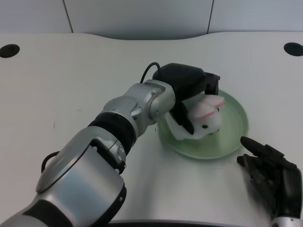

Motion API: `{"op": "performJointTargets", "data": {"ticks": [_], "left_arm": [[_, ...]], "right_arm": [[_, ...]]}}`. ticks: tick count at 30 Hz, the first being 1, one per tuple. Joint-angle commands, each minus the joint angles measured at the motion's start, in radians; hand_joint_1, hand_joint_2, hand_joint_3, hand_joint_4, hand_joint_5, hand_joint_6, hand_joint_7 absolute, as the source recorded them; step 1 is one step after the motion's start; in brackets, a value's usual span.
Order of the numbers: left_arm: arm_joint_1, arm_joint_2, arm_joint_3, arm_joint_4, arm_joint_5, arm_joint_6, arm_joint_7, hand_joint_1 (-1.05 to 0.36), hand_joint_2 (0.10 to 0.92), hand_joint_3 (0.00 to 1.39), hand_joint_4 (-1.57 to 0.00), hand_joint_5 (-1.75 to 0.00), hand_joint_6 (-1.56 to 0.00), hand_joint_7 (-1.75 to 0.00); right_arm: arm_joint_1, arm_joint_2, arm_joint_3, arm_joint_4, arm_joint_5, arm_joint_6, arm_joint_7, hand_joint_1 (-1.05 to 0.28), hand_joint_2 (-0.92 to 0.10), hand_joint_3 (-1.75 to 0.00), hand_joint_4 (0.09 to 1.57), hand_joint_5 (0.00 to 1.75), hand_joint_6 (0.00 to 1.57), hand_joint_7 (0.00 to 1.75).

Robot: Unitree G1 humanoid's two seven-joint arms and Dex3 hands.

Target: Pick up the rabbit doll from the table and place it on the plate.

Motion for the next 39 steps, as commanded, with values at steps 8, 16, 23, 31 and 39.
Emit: {"op": "performJointTargets", "data": {"ticks": [8,16,23,31,39], "left_arm": [[-0.032,0.014,-0.029,0.004,0.022,0.023,-0.061,-0.96,0.866,0.00,0.00,-0.03,0.00,-0.04],[-0.033,0.045,0.010,-0.004,-0.019,0.025,-0.070,-1.01,0.911,0.02,0.00,0.00,0.00,0.00],[0.011,0.148,0.144,-0.039,-0.149,-0.090,-0.103,-0.97,0.919,0.02,-0.04,-0.02,-0.05,-0.03],[0.127,0.283,0.237,-0.082,-0.245,-0.242,-0.153,-0.86,0.921,0.24,-0.13,-0.13,-0.14,-0.09],[0.342,0.361,0.416,-0.194,-0.451,-0.329,-0.218,-0.78,0.921,0.32,-0.30,-0.26,-0.28,-0.13]], "right_arm": [[0.003,-0.016,-0.007,-0.004,0.008,0.011,-0.012,-0.33,-0.92,-0.31,0.64,0.86,0.93,0.00],[-0.008,-0.022,-0.021,0.013,0.042,-0.001,0.032,-0.32,-0.92,-0.30,0.64,0.87,0.93,0.01],[-0.019,-0.023,-0.041,0.019,0.072,0.016,0.063,-0.32,-0.92,-0.29,0.65,0.90,0.94,0.01],[-0.027,-0.036,-0.039,0.016,0.053,0.037,0.039,-0.33,-0.92,-0.28,0.66,0.88,0.94,0.01],[-0.033,-0.039,-0.034,0.023,0.047,0.026,0.038,-0.30,-0.92,-0.29,0.65,0.86,0.93,0.01]]}}
